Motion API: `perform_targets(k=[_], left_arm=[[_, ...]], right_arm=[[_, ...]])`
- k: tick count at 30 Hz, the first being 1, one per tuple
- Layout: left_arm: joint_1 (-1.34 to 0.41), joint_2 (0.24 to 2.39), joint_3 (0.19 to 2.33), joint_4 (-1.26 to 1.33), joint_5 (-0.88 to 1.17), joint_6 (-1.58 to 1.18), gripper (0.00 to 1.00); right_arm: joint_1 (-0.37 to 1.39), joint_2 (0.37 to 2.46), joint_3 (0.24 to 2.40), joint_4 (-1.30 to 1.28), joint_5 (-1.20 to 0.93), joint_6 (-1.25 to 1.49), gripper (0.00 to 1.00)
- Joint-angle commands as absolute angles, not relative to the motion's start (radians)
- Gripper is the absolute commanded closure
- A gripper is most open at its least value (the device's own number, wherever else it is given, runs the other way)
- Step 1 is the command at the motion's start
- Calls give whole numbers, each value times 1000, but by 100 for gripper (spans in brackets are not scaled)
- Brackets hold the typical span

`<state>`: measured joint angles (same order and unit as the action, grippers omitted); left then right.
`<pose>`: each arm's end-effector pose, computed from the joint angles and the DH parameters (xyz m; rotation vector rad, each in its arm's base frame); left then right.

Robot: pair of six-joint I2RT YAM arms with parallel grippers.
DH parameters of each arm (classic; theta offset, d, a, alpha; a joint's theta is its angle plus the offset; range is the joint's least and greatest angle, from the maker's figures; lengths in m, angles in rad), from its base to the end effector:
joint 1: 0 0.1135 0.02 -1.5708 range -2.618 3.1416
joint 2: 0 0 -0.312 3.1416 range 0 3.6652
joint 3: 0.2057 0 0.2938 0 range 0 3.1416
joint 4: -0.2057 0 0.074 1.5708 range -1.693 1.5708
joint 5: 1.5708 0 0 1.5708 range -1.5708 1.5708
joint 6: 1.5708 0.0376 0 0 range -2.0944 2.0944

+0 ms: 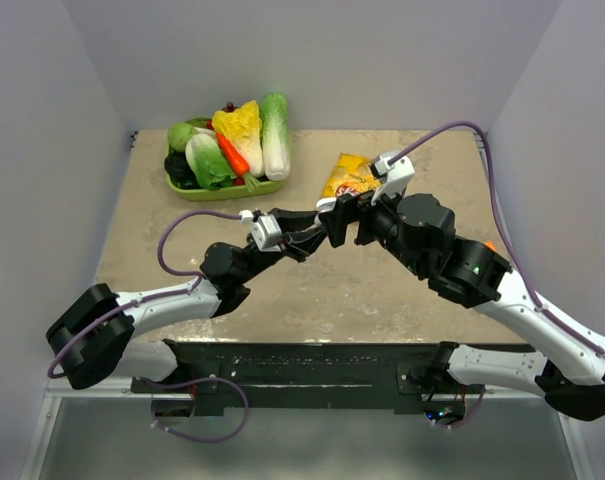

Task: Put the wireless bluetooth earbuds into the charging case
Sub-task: Adjust the left earbud in the left side groove of the charging case.

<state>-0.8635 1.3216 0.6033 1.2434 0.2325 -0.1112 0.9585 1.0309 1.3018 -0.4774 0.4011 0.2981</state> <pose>0.1850 -0.2297 0.3272 0.6063 0.9333 -0.9988 0.1425 0.1773 0.4936 -0.2974 1.7693 0.5539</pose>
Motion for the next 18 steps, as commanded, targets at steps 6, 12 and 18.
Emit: perform_targets(k=[6,12,18], left_arm=[[-861,1275,617,1839,227,-89,100],[-861,1270,617,1832,229,-81,100],[-861,1270,615,1829,236,-81,100]], right_arm=[[950,1005,1293,-499,448,288,5],[950,979,1275,-491,423,288,2],[950,965,1276,-471,403,288,2]])
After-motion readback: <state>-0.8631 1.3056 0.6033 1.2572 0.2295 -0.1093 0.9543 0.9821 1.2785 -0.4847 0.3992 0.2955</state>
